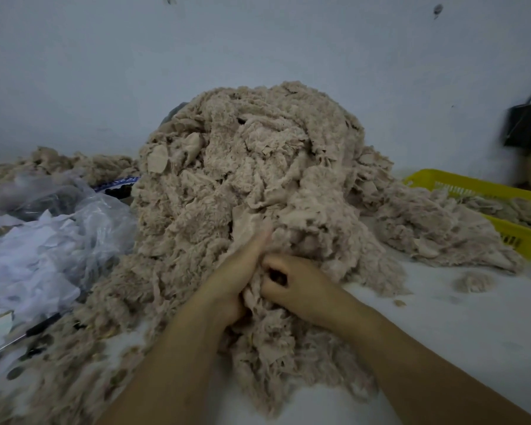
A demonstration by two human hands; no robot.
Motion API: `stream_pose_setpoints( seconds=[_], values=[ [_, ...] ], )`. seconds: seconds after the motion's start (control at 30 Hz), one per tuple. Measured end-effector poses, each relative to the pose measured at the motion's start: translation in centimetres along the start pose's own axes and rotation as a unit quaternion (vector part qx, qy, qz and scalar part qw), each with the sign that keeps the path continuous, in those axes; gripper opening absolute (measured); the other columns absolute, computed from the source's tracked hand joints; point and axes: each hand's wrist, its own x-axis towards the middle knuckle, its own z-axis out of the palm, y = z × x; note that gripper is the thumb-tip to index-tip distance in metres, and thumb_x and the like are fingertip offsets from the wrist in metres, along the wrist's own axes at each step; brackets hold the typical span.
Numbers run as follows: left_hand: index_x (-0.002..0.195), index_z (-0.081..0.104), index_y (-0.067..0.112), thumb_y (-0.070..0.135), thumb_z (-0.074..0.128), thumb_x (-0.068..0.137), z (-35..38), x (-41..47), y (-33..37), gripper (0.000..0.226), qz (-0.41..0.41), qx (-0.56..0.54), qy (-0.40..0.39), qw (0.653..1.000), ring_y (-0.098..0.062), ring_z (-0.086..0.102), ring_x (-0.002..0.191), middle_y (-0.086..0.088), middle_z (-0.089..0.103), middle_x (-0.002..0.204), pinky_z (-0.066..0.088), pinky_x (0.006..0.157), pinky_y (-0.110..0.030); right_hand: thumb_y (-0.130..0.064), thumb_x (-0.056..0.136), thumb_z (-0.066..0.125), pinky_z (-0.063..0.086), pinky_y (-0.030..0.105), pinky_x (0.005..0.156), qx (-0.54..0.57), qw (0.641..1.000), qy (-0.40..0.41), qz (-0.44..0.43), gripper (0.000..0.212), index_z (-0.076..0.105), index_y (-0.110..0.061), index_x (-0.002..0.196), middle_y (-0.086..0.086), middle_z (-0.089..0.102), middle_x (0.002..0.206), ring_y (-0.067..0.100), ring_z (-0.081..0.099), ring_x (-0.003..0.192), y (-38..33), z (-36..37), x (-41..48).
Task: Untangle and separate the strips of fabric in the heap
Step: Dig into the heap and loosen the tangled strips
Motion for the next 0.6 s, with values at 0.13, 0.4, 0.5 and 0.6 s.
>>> stream_pose_setpoints(
  seconds=[0.13,0.4,0.5,0.6],
  values=[
    [0.108,0.074,0.001,0.030,0.075,0.086,0.2,0.3,-0.3,0.037,0.014,-0.044,0.064,0.997,-0.025,0.075,0.081,-0.017,0.076,0.095,0.060,0.063,-0.031,-0.037,0.086,0.047,0.028,0.022,0.051,-0.016,0.999,-0.044,0.007,0.022,0.038,-0.032,0.067,-0.012,0.042,0.062,0.004,0.034,0.053,-0.1,0.1,-0.4],
    [0.092,0.061,0.043,0.035,0.051,0.103,2.1,-0.7,-1.2,0.017,0.223,0.189,0.027,0.956,0.025,0.058,0.078,0.043,0.064,0.077,0.043,0.066,0.001,-0.076,0.085,0.043,0.048,0.029,0.088,0.262,0.903,0.154,0.303,0.068,0.058,-0.030,0.133,-0.011,0.063,0.121,0.011,0.060,0.110,1.3,-1.7,0.7],
    [0.090,0.064,0.042,0.034,0.049,0.104,2.8,-0.9,-1.5,0.022,0.220,0.245,-0.024,0.944,0.013,0.060,0.083,0.036,0.065,0.079,0.042,0.073,-0.004,-0.054,0.094,0.052,0.052,0.032,0.084,0.336,0.859,0.198,0.331,0.048,0.066,-0.020,0.125,0.001,0.067,0.122,0.018,0.064,0.106,2.3,-1.9,1.0],
    [0.087,0.068,0.051,0.041,0.052,0.100,2.3,-1.3,-1.5,0.023,0.202,0.195,-0.059,0.958,0.023,0.058,0.073,0.043,0.062,0.073,0.045,0.069,-0.005,-0.034,0.098,0.054,0.053,0.026,0.055,0.450,0.778,0.265,0.349,0.030,0.071,-0.010,0.102,0.002,0.073,0.076,0.014,0.067,0.064,2.8,-2.8,1.1]
  ],
)
